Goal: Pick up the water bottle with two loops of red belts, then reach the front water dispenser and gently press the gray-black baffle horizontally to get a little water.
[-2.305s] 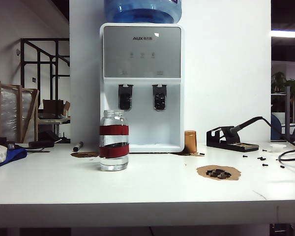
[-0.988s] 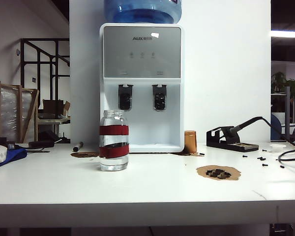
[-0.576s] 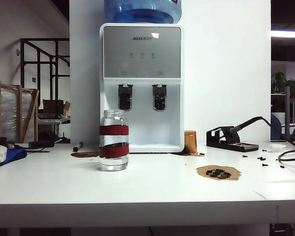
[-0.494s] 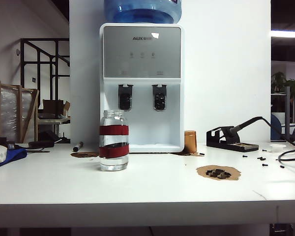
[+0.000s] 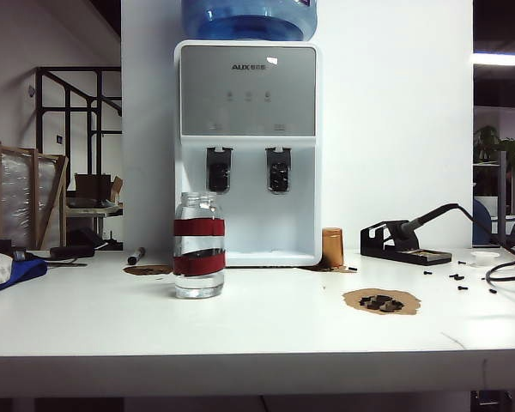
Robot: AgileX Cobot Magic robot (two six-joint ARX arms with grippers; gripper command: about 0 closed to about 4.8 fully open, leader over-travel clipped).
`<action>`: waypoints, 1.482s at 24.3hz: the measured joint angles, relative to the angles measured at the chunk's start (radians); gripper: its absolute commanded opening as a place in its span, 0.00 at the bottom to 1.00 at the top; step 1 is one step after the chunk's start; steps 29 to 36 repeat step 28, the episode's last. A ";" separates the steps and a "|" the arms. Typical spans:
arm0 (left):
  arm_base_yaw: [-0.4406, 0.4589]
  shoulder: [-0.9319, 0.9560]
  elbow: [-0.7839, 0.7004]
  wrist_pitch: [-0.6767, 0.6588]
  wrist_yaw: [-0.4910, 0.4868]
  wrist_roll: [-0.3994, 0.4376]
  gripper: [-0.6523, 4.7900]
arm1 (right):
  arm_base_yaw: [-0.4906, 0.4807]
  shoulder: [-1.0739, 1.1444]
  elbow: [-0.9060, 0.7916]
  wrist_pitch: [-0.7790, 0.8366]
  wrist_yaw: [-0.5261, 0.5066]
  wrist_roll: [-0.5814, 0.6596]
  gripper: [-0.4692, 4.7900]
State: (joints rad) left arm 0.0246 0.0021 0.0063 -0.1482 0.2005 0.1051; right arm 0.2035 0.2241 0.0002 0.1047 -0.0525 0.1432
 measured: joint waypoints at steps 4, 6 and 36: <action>0.000 0.000 0.000 0.000 0.000 0.000 0.11 | 0.000 0.000 0.000 0.000 0.000 0.000 0.09; 0.000 0.000 0.000 0.000 0.000 0.000 0.11 | 0.000 0.000 0.000 0.000 0.000 0.000 0.09; 0.000 0.000 0.000 0.000 -0.001 0.000 0.11 | 0.000 0.000 0.000 0.008 -0.035 0.038 0.09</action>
